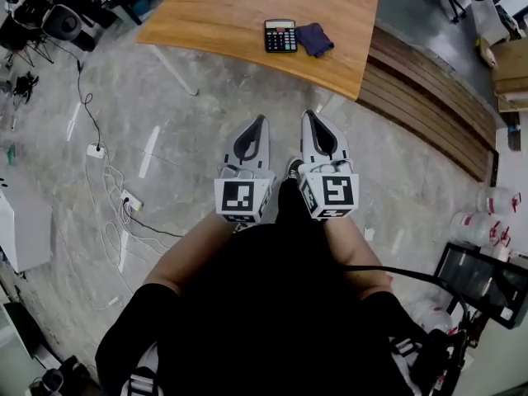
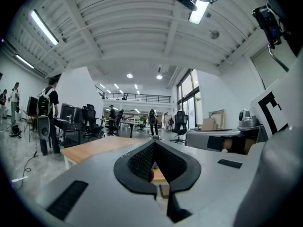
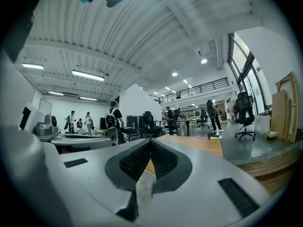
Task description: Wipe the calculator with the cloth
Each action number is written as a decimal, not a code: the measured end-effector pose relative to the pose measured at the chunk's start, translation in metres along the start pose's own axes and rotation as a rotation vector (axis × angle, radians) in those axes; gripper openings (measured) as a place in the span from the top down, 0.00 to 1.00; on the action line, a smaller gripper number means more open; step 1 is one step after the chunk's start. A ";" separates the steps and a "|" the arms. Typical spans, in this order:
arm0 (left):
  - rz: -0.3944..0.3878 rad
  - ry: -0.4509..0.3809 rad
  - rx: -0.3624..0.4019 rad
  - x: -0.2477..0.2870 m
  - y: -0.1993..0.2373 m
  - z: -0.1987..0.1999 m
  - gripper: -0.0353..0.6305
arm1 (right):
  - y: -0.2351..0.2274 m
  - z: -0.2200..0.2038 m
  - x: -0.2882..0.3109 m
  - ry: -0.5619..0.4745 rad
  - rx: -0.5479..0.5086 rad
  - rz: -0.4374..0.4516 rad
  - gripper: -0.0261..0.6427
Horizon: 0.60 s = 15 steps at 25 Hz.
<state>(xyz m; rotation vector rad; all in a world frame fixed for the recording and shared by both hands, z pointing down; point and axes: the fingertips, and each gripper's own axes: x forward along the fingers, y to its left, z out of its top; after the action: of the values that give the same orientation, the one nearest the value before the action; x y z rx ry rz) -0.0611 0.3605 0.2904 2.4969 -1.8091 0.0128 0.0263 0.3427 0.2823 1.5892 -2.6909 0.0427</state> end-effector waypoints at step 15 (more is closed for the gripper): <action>0.091 0.032 -0.011 0.254 0.039 0.002 0.95 | -0.144 -0.003 0.221 0.020 0.020 0.135 0.94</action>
<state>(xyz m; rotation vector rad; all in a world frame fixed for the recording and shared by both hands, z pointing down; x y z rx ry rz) -0.0194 0.1074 0.3007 2.3908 -1.9032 0.0457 0.0460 0.0801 0.2933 1.4008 -2.7866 0.0872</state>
